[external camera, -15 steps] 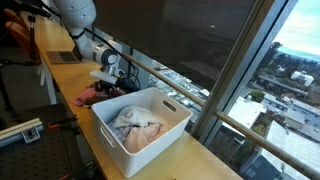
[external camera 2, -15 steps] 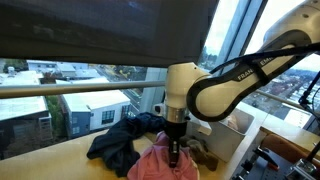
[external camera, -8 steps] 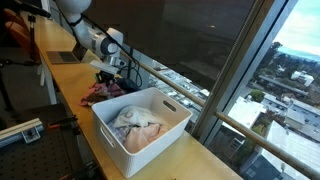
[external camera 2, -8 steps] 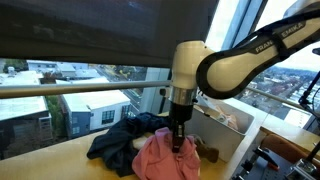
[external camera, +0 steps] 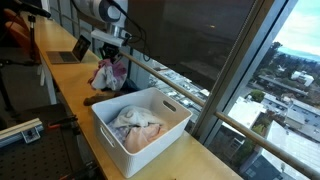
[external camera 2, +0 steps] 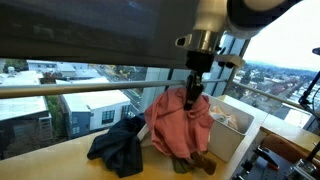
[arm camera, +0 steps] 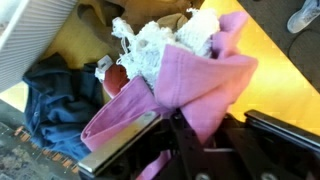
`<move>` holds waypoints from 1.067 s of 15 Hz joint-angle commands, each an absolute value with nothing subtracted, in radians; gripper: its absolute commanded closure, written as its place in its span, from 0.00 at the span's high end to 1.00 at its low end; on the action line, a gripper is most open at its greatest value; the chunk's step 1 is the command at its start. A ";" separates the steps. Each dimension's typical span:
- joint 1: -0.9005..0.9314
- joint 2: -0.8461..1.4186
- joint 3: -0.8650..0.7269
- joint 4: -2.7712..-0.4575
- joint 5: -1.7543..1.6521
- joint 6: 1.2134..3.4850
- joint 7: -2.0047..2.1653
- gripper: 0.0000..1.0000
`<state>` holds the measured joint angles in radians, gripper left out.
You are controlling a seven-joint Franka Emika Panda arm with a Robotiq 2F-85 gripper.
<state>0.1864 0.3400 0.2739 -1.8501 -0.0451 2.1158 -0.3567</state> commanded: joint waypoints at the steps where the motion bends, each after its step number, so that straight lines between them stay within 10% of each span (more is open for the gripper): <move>1: 0.147 0.217 0.251 -1.814 -0.007 2.034 -0.407 0.05; 16: -0.055 0.166 0.035 -1.719 0.020 2.012 -0.491 0.05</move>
